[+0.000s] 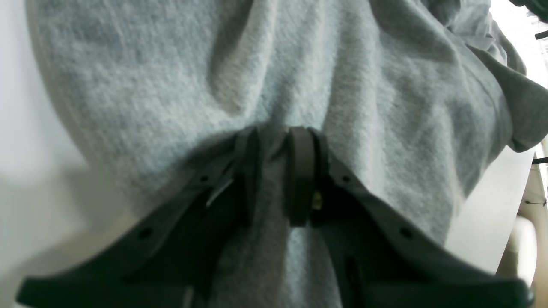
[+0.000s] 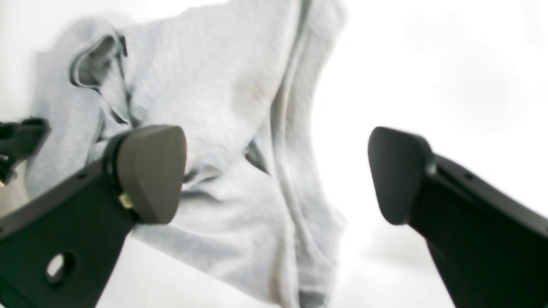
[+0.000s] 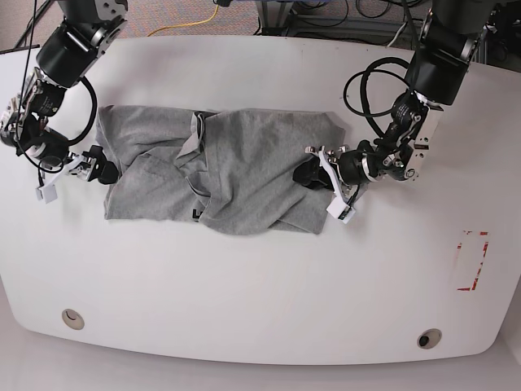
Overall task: Layout the t-shirt on the table in an organized manner, then fold the t-shirt properly
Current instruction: 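Release the shirt end with the right gripper and move it outward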
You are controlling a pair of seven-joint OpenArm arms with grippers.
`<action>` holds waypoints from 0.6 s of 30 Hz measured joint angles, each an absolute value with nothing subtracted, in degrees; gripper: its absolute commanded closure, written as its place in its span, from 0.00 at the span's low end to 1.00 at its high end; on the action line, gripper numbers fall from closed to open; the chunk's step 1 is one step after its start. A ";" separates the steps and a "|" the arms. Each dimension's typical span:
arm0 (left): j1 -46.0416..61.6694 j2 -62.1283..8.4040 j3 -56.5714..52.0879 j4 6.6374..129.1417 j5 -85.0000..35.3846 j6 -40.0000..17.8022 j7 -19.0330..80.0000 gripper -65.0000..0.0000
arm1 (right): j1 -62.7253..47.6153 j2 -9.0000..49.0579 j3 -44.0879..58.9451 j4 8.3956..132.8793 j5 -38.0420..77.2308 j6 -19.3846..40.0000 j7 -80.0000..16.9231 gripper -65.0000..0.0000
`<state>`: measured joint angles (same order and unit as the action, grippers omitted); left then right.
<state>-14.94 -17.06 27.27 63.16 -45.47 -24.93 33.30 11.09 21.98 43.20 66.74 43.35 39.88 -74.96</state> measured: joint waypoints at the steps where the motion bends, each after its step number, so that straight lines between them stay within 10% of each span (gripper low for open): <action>1: -14.94 -17.04 27.27 63.22 -45.41 -24.91 33.32 0.82 | 10.96 22.48 43.18 64.99 44.47 39.92 -74.35 0.00; 18: -14.94 -17.06 27.27 63.22 -45.30 -24.91 33.32 0.82 | 10.17 21.71 37.23 59.42 50.35 40.10 -70.65 0.00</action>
